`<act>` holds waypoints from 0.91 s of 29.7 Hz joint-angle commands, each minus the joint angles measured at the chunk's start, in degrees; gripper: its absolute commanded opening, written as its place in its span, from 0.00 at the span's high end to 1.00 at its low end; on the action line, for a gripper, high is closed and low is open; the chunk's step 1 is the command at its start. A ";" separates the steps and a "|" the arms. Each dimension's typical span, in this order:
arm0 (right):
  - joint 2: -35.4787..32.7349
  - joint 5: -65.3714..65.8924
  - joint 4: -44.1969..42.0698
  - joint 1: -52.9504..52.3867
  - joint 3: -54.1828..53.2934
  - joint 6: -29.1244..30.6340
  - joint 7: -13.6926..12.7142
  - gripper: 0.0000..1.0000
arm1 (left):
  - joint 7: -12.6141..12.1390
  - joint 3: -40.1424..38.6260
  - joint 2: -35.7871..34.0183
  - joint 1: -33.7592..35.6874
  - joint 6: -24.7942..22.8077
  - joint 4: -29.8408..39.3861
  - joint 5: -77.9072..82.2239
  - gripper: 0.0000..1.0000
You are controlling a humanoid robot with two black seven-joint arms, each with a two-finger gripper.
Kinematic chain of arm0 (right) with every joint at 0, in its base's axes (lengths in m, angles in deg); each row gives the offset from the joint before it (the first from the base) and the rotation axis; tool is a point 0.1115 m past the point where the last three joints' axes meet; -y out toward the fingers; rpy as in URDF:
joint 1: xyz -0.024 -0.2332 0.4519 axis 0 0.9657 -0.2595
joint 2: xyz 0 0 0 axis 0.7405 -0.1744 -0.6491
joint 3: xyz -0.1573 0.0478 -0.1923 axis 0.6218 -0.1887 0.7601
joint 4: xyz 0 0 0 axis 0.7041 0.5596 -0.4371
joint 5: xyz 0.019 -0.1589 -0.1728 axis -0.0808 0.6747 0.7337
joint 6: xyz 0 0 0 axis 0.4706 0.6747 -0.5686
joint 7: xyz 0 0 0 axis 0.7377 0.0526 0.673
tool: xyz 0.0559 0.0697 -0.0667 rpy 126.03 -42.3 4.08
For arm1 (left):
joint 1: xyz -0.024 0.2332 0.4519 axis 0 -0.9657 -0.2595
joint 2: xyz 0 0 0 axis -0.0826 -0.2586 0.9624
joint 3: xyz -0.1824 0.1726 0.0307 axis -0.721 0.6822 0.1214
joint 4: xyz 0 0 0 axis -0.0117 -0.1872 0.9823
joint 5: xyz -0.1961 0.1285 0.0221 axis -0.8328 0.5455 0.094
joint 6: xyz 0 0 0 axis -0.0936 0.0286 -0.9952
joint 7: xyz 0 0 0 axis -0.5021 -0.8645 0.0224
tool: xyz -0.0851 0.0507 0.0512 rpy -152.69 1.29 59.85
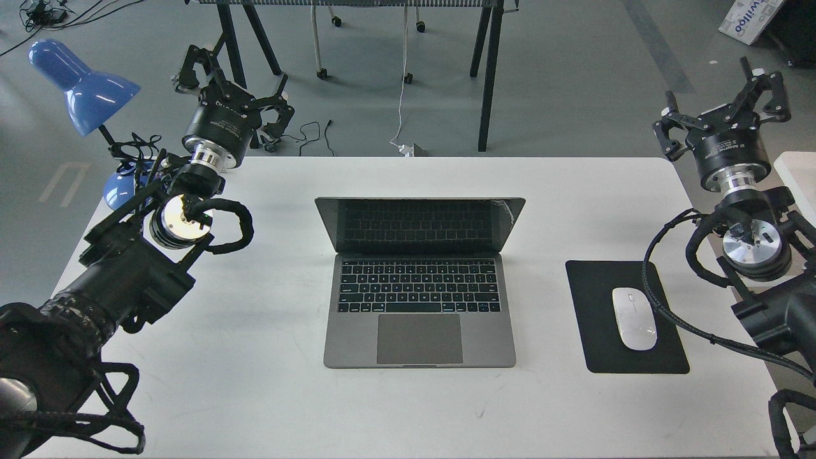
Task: Close notebook with right arm
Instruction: 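Raise the right gripper and move it over the laptop screen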
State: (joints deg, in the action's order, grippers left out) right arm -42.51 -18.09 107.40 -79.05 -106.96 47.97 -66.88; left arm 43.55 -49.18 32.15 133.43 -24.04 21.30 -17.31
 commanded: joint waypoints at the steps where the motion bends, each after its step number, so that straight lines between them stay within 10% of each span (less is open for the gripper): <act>1: -0.01 0.00 0.07 0.00 0.47 -0.09 -0.06 0.00 | 0.09 -0.03 0.00 0.08 -0.09 0.00 0.03 0.00; 21: 9.92 1.15 0.34 -15.29 22.61 -7.82 -1.64 0.00 | 0.01 0.06 -0.09 0.00 -0.88 -0.09 0.03 0.00; 27: 10.37 1.41 4.72 -15.30 28.67 -7.73 -6.12 0.00 | 0.01 0.06 -0.09 0.00 -0.88 -0.09 0.03 0.00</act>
State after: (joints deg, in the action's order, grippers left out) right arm -31.94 -16.88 109.37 -94.50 -81.15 40.16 -70.75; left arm 43.56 -49.12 32.05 133.43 -24.93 21.21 -17.28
